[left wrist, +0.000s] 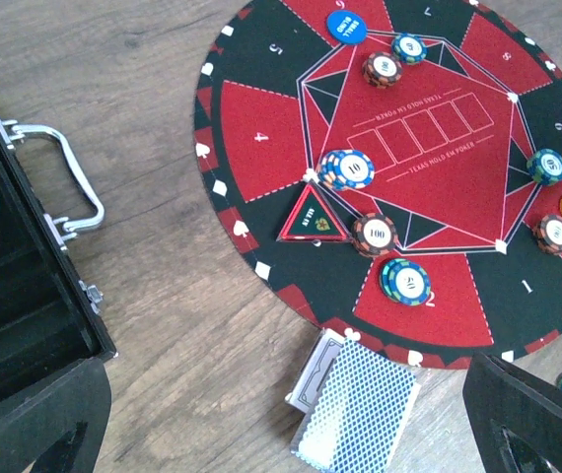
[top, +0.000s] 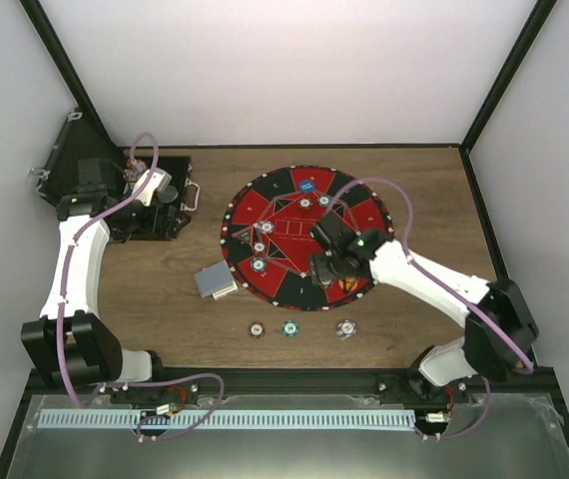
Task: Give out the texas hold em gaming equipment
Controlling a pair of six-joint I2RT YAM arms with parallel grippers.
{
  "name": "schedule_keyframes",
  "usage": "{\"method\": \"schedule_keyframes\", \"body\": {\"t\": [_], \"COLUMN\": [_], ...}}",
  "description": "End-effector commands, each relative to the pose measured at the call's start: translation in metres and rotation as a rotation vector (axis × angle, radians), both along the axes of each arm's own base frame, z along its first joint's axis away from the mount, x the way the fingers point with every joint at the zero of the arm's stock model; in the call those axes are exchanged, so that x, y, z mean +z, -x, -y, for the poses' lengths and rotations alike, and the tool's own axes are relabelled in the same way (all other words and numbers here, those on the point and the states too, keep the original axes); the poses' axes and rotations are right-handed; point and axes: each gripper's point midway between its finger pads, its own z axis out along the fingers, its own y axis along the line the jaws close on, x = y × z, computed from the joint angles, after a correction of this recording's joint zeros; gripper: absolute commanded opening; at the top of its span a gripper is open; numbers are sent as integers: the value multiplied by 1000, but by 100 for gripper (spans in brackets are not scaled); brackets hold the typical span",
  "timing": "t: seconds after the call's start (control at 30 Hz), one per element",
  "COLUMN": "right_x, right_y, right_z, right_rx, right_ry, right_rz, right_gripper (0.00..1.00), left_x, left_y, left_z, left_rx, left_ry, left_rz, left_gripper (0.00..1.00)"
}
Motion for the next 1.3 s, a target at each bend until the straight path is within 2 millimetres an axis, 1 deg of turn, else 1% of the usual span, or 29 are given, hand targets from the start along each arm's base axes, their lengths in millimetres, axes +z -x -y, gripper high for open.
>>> {"method": "schedule_keyframes", "body": {"t": [0.0, 0.1, 0.17, 0.33, 0.47, 0.53, 0.73, 1.27], "right_x": [-21, -29, -35, -53, -65, -71, -83, -98], "right_y": [53, 79, 91, 114, 126, 131, 139, 143], "right_z": [32, 43, 48, 49, 45, 44, 45, 51], "right_rx": [-118, -147, -156, -146, -129, -123, -119, -135], "right_ry": [-29, -66, -76, -54, -52, -41, 5, 55], "right_rz": [-96, -131, -156, -220, -258, -272, -298, -323], "right_gripper": [81, 82, 82, 81, 75, 72, 70, 62], "left_x": [1, 0, 0, 0, -1, -2, 2, 5], "left_y": [3, 4, 4, 4, 5, 5, 3, 4], "left_z": [2, 3, 3, 2, 1, 1, 1, 1], "left_rx": [-6, -6, -6, -2, 0, 0, 1, -1], "left_ry": [15, 25, 29, 19, 12, 12, 10, 3], "left_rz": [15, 10, 11, 12, 12, 10, 20, 29], "left_gripper": [100, 100, 100, 100, 100, 100, 100, 100]}}
